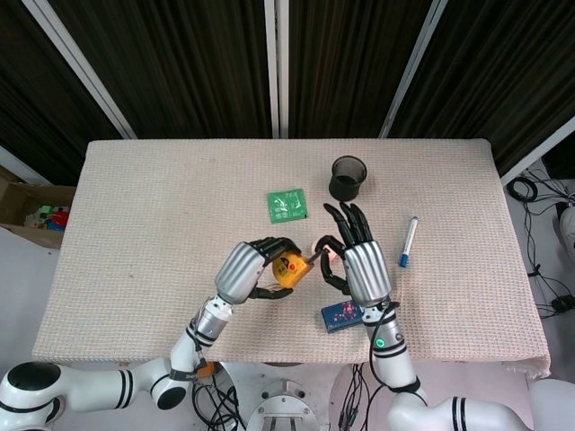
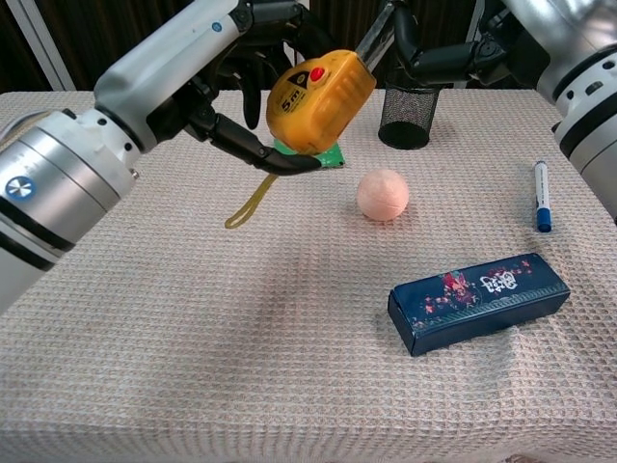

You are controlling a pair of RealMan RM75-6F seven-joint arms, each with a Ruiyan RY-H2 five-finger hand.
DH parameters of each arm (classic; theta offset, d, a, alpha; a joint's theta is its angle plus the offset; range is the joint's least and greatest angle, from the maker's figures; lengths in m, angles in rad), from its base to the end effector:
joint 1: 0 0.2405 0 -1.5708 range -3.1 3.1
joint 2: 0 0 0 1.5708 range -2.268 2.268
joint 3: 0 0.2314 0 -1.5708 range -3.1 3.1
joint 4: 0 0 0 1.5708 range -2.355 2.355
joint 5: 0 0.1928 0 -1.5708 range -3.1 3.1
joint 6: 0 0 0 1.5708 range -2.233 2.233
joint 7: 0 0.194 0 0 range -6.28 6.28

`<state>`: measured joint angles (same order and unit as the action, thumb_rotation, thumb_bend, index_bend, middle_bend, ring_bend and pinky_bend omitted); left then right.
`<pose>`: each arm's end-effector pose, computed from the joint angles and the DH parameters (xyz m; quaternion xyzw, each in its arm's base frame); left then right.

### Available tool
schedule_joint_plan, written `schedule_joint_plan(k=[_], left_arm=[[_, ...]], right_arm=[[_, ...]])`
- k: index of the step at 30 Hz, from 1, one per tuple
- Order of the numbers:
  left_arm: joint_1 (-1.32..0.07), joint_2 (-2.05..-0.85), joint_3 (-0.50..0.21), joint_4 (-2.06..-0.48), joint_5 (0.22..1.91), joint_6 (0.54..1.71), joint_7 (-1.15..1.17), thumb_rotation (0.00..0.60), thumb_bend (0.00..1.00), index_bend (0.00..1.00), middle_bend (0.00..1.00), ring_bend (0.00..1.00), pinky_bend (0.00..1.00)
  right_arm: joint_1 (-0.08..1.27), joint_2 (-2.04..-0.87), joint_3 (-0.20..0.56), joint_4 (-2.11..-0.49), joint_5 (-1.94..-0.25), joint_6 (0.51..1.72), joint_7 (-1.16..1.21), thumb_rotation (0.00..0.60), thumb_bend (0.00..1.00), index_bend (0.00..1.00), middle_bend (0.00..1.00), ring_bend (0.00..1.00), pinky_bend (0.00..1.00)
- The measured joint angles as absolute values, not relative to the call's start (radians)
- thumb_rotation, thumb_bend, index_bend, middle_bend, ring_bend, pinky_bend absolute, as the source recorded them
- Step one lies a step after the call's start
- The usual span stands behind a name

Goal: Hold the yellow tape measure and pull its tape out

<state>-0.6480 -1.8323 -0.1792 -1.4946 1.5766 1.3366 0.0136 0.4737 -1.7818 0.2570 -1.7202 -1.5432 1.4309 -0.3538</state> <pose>-0.0125 0.2954 -0.0167 -0.6209 -0.3775 -0.6395 0.2510 -0.0372 -0.2901 0.0392 0.5618 -0.3594 0.6320 0.3946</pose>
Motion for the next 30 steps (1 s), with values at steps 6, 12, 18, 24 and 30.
schedule_joint_plan(k=[6, 12, 18, 24, 30], left_arm=[[-0.629, -1.824, -0.169, -1.475, 1.566, 1.347, -0.015, 0.600, 0.23, 0.64, 0.63, 0.55, 0.62], [-0.598, -1.802, -0.143, -1.451, 1.561, 1.360, -0.059, 0.600, 0.24, 0.64, 0.63, 0.55, 0.62], [-0.566, -1.785, -0.109, -1.395, 1.593, 1.408, -0.131, 0.600, 0.27, 0.64, 0.63, 0.55, 0.62], [-0.523, -1.755, -0.073, -1.329, 1.609, 1.444, -0.241, 0.600, 0.29, 0.64, 0.63, 0.56, 0.62], [-0.487, -1.730, -0.035, -1.282, 1.639, 1.478, -0.278, 0.600, 0.30, 0.64, 0.63, 0.56, 0.62]], right_arm=[[0.464, -1.765, 0.277, -1.726, -1.545, 1.465, -0.343, 0.600, 0.68, 0.80, 0.13, 0.00, 0.00], [0.443, -1.719, 0.318, -1.748, -1.548, 1.526, -0.310, 0.600, 0.68, 0.81, 0.15, 0.00, 0.00], [0.417, -1.643, 0.357, -1.775, -1.548, 1.565, -0.264, 0.600, 0.68, 0.82, 0.15, 0.00, 0.00], [0.385, -1.557, 0.387, -1.794, -1.537, 1.596, -0.199, 0.600, 0.68, 0.82, 0.16, 0.00, 0.00], [0.361, -1.484, 0.406, -1.801, -1.514, 1.605, -0.126, 0.600, 0.68, 0.82, 0.16, 0.00, 0.00]])
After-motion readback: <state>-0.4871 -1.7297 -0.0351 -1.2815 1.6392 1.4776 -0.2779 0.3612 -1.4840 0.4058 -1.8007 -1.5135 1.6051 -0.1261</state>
